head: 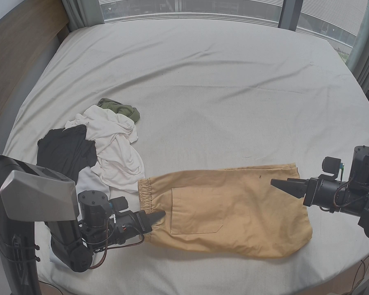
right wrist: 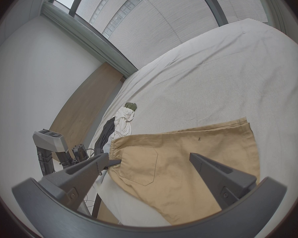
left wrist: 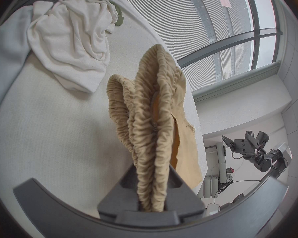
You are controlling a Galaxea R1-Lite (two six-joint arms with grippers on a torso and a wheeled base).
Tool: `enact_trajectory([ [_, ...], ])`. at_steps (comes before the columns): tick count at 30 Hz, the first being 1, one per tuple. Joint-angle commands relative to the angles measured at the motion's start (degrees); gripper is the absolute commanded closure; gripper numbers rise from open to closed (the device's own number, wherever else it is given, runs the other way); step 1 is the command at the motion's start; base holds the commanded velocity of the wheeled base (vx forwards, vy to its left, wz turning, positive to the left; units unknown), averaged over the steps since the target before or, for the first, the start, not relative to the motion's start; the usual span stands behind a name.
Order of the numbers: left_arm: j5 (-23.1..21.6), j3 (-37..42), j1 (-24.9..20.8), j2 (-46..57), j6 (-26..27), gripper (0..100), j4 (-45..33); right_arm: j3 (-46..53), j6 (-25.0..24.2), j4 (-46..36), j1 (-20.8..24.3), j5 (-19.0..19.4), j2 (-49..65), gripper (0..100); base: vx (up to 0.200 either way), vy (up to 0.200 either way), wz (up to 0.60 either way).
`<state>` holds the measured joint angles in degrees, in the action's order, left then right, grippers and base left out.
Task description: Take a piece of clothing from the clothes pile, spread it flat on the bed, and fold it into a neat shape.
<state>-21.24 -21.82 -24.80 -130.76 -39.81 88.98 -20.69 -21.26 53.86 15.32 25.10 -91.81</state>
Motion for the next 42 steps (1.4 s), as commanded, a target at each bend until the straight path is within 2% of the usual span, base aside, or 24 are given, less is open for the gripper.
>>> enact_trajectory([
  [1, -0.03, 1.69, 0.19, 1.91, 0.09, 100, 0.05, 0.03, -0.01, 0.02, 0.06, -0.05, -0.21, 0, 0.000, 0.000, 0.00],
  [11, -0.21, 6.09, 2.30, 8.59, -0.18, 100, 0.05, 0.03, -0.01, 0.02, 0.41, -0.05, -0.30, 0, 0.000, 0.000, 0.00],
  [23, -1.79, 12.42, 8.54, 12.81, 0.18, 100, 0.05, 0.38, -0.01, 0.02, 1.29, -0.05, -0.65, 0, 0.000, 0.000, 0.00],
  [42, -3.64, 15.32, 15.48, 16.94, 0.35, 100, 0.05, 0.47, -0.01, 0.11, 2.52, -0.14, -1.18, 0, 0.000, 0.000, 0.00],
])
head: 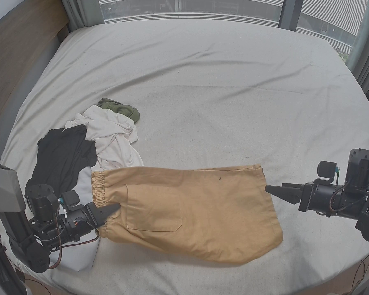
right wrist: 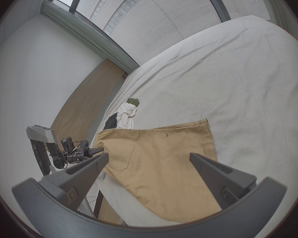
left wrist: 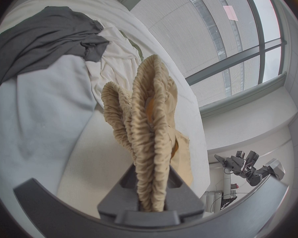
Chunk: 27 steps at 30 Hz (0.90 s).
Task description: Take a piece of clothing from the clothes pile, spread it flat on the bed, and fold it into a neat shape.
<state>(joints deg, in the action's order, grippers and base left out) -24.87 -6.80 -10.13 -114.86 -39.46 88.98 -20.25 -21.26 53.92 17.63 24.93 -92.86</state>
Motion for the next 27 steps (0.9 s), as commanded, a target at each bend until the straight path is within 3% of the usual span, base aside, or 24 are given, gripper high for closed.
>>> enact_trajectory([
  [1, -0.62, 0.65, 1.78, 1.04, 0.09, 100, 0.05, 0.03, -0.01, 0.05, 0.21, 0.03, -0.13, 0, 0.000, 0.000, 0.00],
  [12, -4.40, 2.94, 5.38, 1.04, 1.93, 100, 0.05, 0.03, 0.08, 0.05, 0.21, 0.03, -0.48, 0, 0.000, 0.000, 0.00],
  [22, -5.10, 3.55, 5.12, 2.89, 2.63, 100, 0.05, 0.03, 0.08, 0.05, 0.30, 0.03, -0.57, 0, 0.000, 0.000, 0.00],
  [27, -5.10, 3.29, 2.75, 4.82, 2.46, 100, -0.03, 0.03, 0.08, 0.05, 0.65, -0.06, -0.84, 0, 0.000, 0.000, 0.00],
])
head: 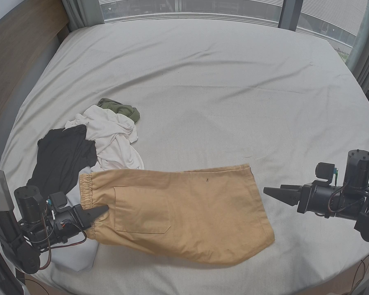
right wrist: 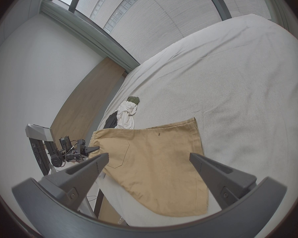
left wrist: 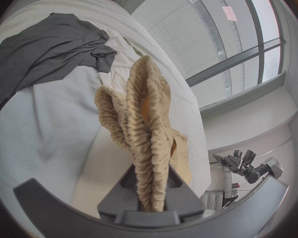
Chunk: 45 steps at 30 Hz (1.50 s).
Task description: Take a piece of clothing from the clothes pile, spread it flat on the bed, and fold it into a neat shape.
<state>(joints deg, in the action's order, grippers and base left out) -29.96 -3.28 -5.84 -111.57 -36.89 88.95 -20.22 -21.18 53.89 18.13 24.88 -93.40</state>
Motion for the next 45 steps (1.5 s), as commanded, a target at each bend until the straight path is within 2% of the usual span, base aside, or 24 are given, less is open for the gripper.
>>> enact_trajectory([
  [1, -0.01, -0.41, -2.16, 1.62, -0.11, 100, -0.01, 0.01, -0.01, 0.07, 0.24, -0.01, -0.37, 0, 0.000, 0.000, 0.00],
  [10, 0.08, -3.05, -7.70, 1.53, -0.29, 100, -0.01, 0.01, -0.09, 0.07, 0.15, -0.10, -0.37, 0, 0.000, 0.000, 0.00],
  [13, 0.08, -3.05, -7.70, 1.53, -0.29, 100, -0.01, 0.01, -0.09, 0.07, 0.15, -0.10, -0.37, 0, 0.000, 0.000, 0.00],
  [14, 0.17, -4.54, -10.77, 1.27, -0.29, 100, -0.01, 0.01, -0.09, 0.07, 0.07, -0.10, -0.37, 0, 0.000, 0.000, 0.00],
  [21, 0.17, -7.27, -13.94, 0.91, -0.38, 100, -0.01, 0.01, -0.09, 0.07, -0.02, -0.10, -0.29, 0, 0.000, 0.000, 0.00],
  [26, 0.17, -9.46, -17.80, 0.74, -0.55, 100, -0.10, 0.10, -0.09, 0.07, 0.07, -0.10, -0.37, 0, 0.000, 0.000, 0.00],
  [45, 0.87, -14.39, -24.31, -3.30, -0.73, 100, -0.01, 0.45, -0.18, 3.06, -0.46, -0.18, -0.37, 0, 0.000, 0.000, 0.00],
])
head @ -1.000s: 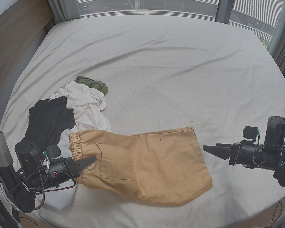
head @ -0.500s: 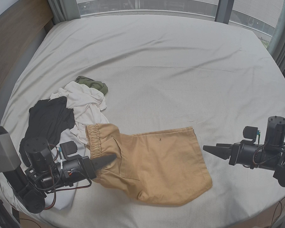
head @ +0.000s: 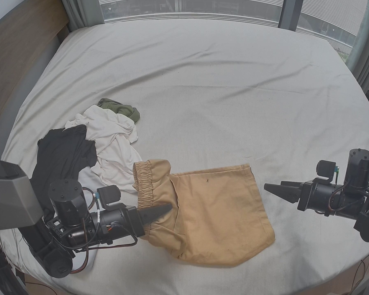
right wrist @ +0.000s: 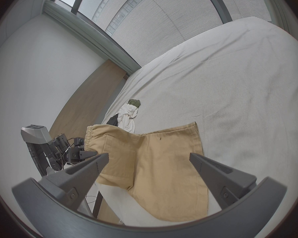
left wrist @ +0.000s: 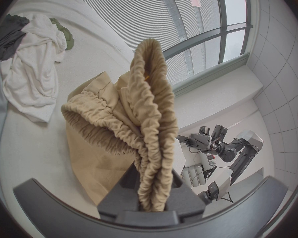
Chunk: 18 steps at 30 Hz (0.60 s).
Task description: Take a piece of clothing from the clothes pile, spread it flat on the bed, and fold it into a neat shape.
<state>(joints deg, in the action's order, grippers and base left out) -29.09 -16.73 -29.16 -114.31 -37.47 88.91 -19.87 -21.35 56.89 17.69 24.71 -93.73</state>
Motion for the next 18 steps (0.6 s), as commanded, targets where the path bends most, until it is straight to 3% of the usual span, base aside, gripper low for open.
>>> enact_trajectory([
  [1, -0.01, -0.94, -0.99, -0.56, -0.14, 100, 0.04, 0.10, -0.01, 0.06, -0.02, -0.01, -0.05, 0, 0.000, 0.000, 0.00],
  [18, 0.17, -7.00, -6.79, -5.66, -0.14, 100, 0.04, -0.08, 0.08, 0.15, -0.11, -0.01, 0.22, 0, 0.000, 0.000, 0.00],
])
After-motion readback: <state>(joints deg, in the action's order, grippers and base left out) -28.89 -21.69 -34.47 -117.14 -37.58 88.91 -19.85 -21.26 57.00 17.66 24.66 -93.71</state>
